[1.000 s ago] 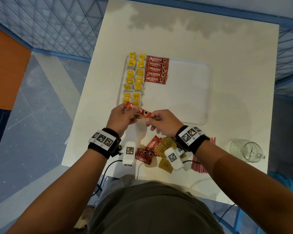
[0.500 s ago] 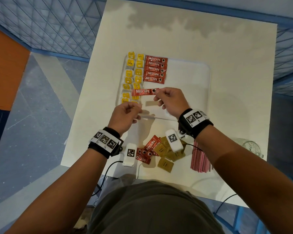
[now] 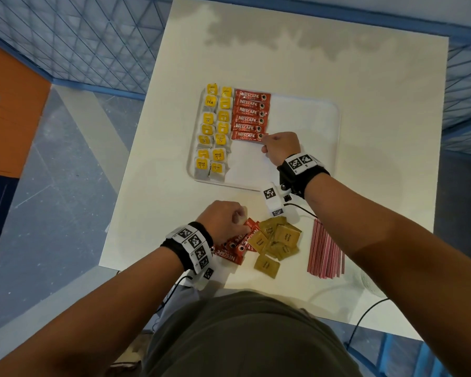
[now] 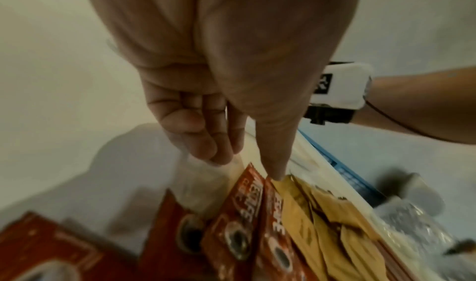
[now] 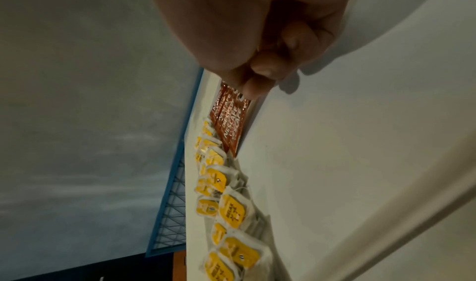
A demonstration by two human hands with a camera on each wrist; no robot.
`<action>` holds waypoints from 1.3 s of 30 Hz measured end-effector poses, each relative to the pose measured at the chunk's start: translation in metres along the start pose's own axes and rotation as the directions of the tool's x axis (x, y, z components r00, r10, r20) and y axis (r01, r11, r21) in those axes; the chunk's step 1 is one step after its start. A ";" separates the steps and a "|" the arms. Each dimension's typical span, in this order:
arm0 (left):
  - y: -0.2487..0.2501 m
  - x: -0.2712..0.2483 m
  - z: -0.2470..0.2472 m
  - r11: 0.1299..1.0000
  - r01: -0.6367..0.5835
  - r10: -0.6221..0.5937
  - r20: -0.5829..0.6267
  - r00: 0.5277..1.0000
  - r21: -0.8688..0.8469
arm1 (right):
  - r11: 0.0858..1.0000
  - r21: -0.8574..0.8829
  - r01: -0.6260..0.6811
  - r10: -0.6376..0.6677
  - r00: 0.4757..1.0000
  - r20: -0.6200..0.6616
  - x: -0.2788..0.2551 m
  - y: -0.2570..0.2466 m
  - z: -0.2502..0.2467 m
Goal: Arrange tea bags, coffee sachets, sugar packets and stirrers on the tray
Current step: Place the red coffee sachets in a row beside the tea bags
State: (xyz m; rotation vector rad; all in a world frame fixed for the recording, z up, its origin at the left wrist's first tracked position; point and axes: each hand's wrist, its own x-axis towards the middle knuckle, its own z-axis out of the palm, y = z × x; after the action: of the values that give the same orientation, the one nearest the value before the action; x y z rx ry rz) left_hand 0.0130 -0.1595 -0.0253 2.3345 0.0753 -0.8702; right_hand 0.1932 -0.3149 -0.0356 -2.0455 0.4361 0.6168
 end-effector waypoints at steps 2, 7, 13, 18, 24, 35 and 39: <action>0.000 0.001 0.003 0.995 -0.016 0.014 0.027 1.000 0.098 | 1.000 -0.017 -0.004 0.004 1.000 -0.004 0.002 0.001 0.002; 0.004 -0.001 0.008 0.970 -0.066 0.059 0.035 0.998 0.233 | 0.999 -0.049 -0.025 0.024 1.000 -0.019 0.004 -0.001 0.003; 0.004 0.000 0.008 0.965 -0.081 0.079 0.016 0.997 0.251 | 0.994 -0.093 -0.052 0.051 0.999 -0.017 0.006 -0.002 0.006; 0.003 0.000 0.007 0.982 -0.041 0.043 -0.006 0.999 0.182 | 0.989 -0.131 -0.070 0.070 0.998 -0.006 0.005 -0.003 0.005; -0.006 -0.001 0.004 0.999 -0.009 0.005 -0.094 0.996 -0.050 | 0.996 -0.093 0.006 -0.005 1.000 0.017 -0.013 0.000 -0.002; -0.004 -0.006 -0.029 0.755 0.017 -0.186 -0.190 0.964 -0.655 | 0.961 -0.127 0.244 -0.209 0.948 0.238 -0.086 0.041 -0.002; -0.002 -0.007 -0.034 0.603 0.034 -0.273 -0.167 0.947 -0.797 | 0.960 -0.055 0.276 -0.247 0.920 0.305 -0.104 0.051 0.005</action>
State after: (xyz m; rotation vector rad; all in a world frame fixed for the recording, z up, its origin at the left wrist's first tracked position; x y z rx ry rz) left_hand 0.0262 -0.1371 -0.0025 1.5724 0.6638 -0.4250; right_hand 0.0806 -0.3302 -0.0121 -2.0139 -0.0454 0.7744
